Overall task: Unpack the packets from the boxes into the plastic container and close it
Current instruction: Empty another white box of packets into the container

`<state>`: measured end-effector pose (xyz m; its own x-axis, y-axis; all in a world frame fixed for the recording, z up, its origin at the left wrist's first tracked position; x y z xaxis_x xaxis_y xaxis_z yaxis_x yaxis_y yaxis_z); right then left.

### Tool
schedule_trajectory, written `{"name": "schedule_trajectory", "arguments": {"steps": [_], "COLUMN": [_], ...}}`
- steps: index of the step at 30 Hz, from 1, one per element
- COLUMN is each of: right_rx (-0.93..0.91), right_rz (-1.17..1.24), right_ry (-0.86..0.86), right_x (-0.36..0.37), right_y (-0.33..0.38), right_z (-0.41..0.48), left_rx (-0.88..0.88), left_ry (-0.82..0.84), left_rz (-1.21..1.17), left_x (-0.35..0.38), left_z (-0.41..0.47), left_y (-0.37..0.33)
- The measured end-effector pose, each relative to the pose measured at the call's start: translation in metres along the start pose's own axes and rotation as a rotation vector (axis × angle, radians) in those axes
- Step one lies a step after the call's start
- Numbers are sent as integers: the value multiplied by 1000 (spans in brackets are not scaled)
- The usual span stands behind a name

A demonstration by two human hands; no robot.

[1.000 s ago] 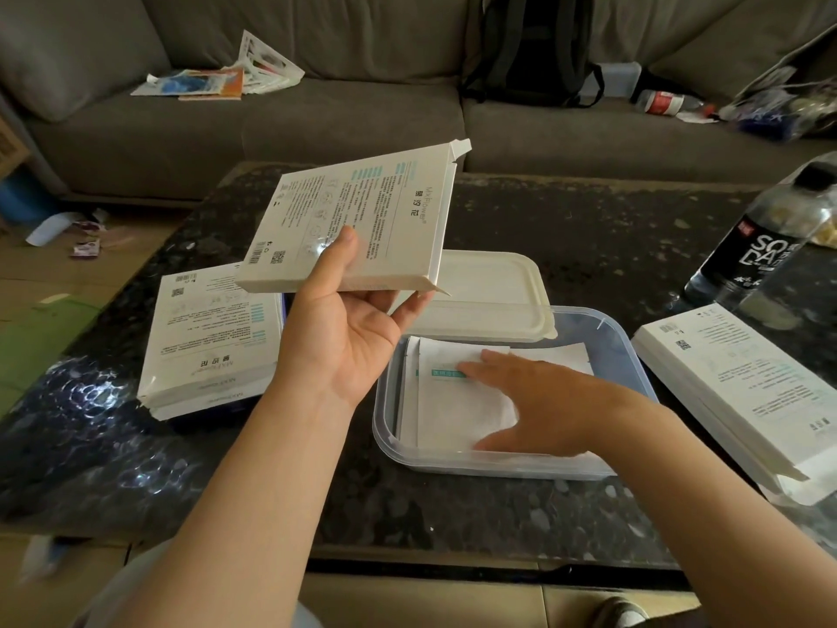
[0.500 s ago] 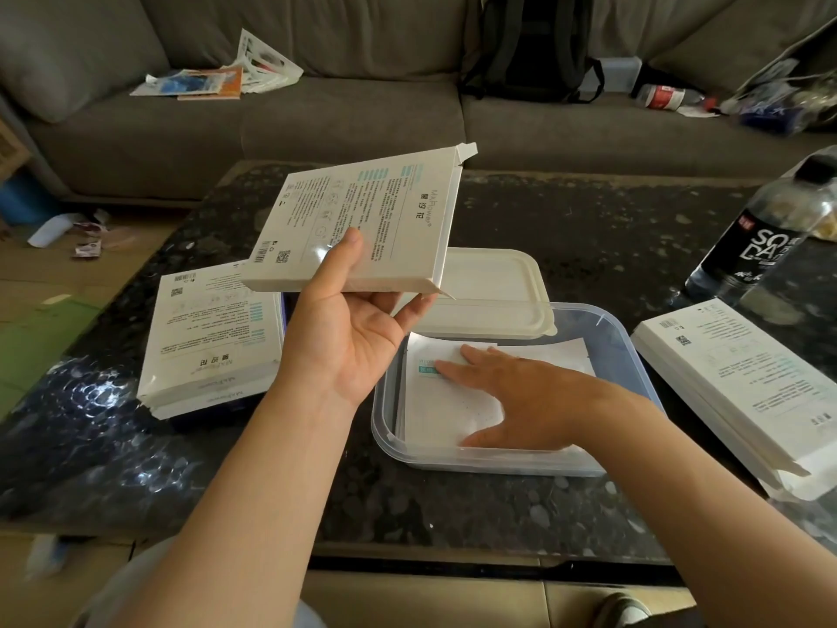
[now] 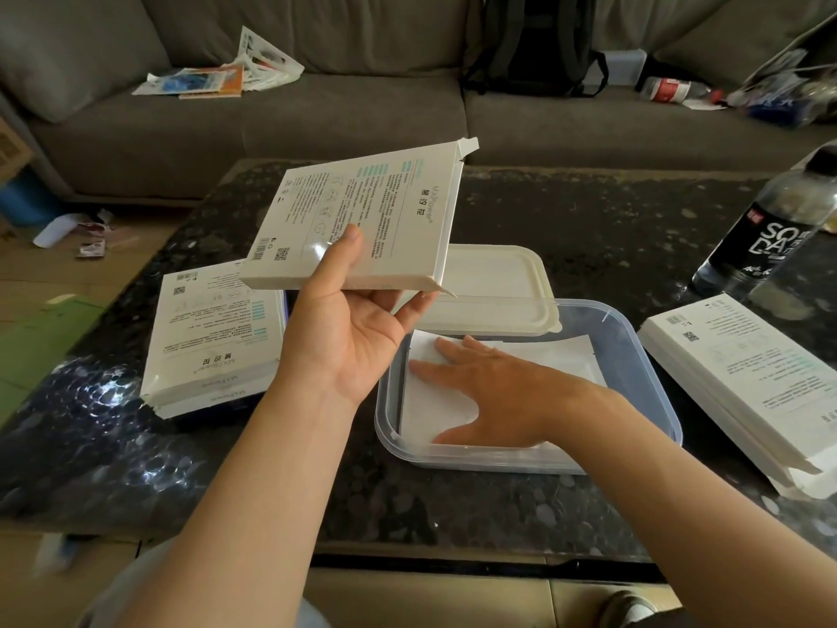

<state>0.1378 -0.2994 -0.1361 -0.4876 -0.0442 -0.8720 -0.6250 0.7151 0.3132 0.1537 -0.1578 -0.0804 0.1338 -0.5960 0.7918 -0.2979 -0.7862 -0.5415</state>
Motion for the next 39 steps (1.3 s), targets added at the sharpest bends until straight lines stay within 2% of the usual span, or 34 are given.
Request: {"name": "schedule_trajectory", "arguments": {"steps": [14,26,28,29,32,33,35,39], "right_rx": [-2,-18,11,26,63,63,14,-64], "right_rz": [-56,-33,154,272,574,714,914,1061], "right_ry": [40,-16,-137,-273,-824,-947,-1083,-1114], "right_x": [5,5,-8,-20,-67,-76,-88,-93], "right_y": [3,1,2,0,-10,-12,-9,2], "right_z": [2,4,-2,-6,-31,-39,-50,-52], "left_rx": [-6,-3,-3,-3,12,20,24,9], "left_ry": [2,-32,-29,-28,-23,-20,-12,0], "left_rz": [8,48,46,47,69,85,113,142], "left_x": [1,-1,-1,-1,-1,-1,1,2], "left_z": [-1,-1,-1,-1,0,0,0,1], "left_y": [2,8,7,7,5,4,4,7]}}
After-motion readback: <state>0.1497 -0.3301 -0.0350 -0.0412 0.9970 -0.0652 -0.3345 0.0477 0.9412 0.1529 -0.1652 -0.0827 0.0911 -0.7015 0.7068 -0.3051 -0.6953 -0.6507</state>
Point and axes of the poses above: each hand's wrist, its own z-axis towards the middle knuckle, its own x-axis out of the palm, y = z × x, the point moved 7 cm from there along z, towards the middle knuckle, and after that the axes turned 14 degrees about -x, right-handed, at the moved point
